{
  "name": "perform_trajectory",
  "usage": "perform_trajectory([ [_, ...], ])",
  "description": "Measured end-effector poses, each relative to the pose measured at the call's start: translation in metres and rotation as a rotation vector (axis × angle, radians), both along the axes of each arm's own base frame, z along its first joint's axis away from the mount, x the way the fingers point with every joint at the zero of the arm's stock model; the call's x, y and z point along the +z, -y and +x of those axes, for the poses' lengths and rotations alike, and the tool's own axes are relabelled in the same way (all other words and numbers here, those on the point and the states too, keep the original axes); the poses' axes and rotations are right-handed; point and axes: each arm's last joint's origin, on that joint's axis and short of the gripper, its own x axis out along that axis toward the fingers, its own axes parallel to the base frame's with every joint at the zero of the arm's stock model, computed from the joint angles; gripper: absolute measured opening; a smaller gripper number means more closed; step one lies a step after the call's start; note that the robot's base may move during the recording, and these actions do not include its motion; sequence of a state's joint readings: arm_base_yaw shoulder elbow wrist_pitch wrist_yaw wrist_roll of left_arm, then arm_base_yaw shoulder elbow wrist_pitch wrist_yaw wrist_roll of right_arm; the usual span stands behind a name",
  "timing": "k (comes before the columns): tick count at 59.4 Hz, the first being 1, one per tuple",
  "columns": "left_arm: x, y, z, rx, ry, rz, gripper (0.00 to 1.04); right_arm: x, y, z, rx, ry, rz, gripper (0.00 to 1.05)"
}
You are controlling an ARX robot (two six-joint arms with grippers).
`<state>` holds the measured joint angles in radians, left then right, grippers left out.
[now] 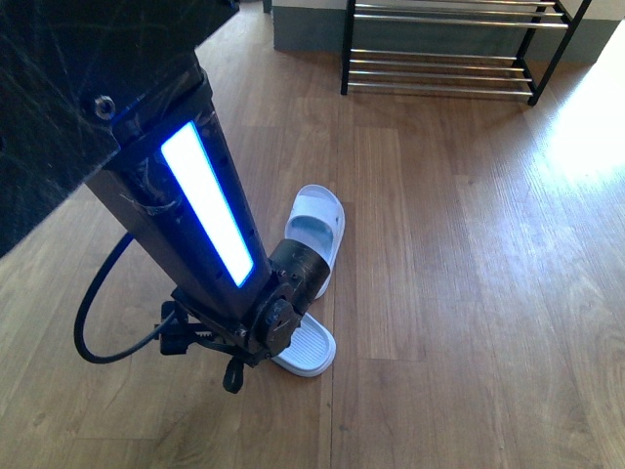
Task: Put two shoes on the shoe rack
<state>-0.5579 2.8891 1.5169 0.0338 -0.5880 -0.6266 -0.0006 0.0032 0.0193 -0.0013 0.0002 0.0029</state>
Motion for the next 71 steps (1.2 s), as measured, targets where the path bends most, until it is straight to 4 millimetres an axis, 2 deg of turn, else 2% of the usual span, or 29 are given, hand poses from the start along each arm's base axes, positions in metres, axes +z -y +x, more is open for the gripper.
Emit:
perform_trajectory([
  [17, -0.010, 0.025, 0.012, 0.029, 0.066, -0.021, 0.95, 0.000, 0.000, 0.000, 0.000, 0.000, 0.000, 0.96],
  [24, -0.023, 0.033, 0.011, 0.035, 0.056, -0.016, 0.95, 0.000, 0.000, 0.000, 0.000, 0.000, 0.000, 0.96],
  [40, -0.043, 0.035, 0.011, 0.100, 0.055, 0.011, 0.95, 0.000, 0.000, 0.000, 0.000, 0.000, 0.000, 0.96],
  [57, -0.048, 0.038, 0.017, 0.138, 0.091, 0.024, 0.95, 0.000, 0.000, 0.000, 0.000, 0.000, 0.000, 0.96],
  [62, -0.050, 0.036, 0.019, 0.150, 0.103, 0.039, 0.78, 0.000, 0.000, 0.000, 0.000, 0.000, 0.000, 0.96],
  [71, -0.059, 0.029, 0.019, 0.163, 0.092, 0.053, 0.40, 0.000, 0.000, 0.000, 0.000, 0.000, 0.000, 0.96],
])
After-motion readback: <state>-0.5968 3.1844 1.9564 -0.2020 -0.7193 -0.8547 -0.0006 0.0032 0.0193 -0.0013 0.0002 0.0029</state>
